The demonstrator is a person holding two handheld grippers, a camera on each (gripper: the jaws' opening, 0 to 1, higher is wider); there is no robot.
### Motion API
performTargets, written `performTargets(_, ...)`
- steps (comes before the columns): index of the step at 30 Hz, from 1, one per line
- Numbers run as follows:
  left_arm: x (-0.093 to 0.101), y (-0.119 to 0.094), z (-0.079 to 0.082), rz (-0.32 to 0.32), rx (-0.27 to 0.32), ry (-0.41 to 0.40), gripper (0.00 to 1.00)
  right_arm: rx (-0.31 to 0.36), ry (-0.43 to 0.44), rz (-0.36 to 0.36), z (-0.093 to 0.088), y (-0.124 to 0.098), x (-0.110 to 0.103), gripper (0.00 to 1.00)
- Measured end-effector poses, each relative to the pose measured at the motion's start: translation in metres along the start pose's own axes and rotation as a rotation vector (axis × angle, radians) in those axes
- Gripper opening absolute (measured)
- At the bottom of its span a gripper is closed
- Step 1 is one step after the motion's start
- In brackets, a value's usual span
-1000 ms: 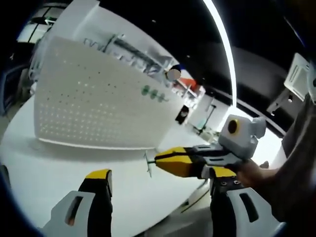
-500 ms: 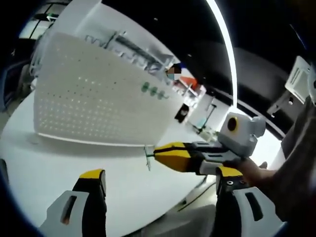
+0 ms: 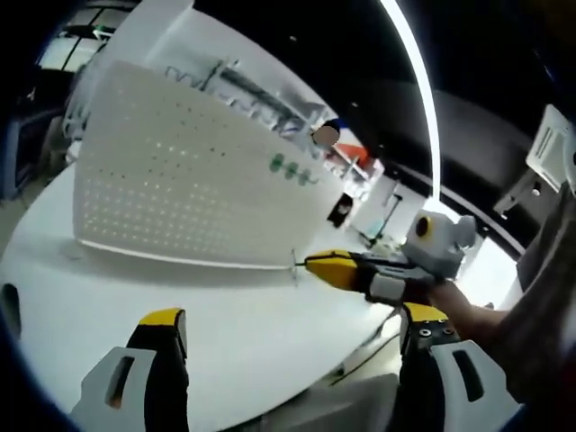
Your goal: Insert the hook assembly into the mounting plate slot until the hook locks in place.
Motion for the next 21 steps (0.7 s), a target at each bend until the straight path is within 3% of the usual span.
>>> performTargets(10, -0.005, -0.001, 0.001, 0.001, 0.004, -0.019, 1.00, 0.017, 0.027, -0.084, 0.003, -0.007, 0.036, 0.00)
performTargets(21, -0.016, -0.005, 0.006, 0.018, 0.020, -0.044, 1.00, 0.102, 0.051, -0.241, 0.031, -0.022, 0.104, 0.00)
Point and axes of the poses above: the point that each gripper's makers call its tool centre point, and the gripper's own axes: y roughly forward along the fingers, x roughly to its right, z roughly out of its top, the point moved 1 cm from there along -y, roughly backward along the fingers, and after that the axes turned 5 degrees about -x, right-handed, at the moved point
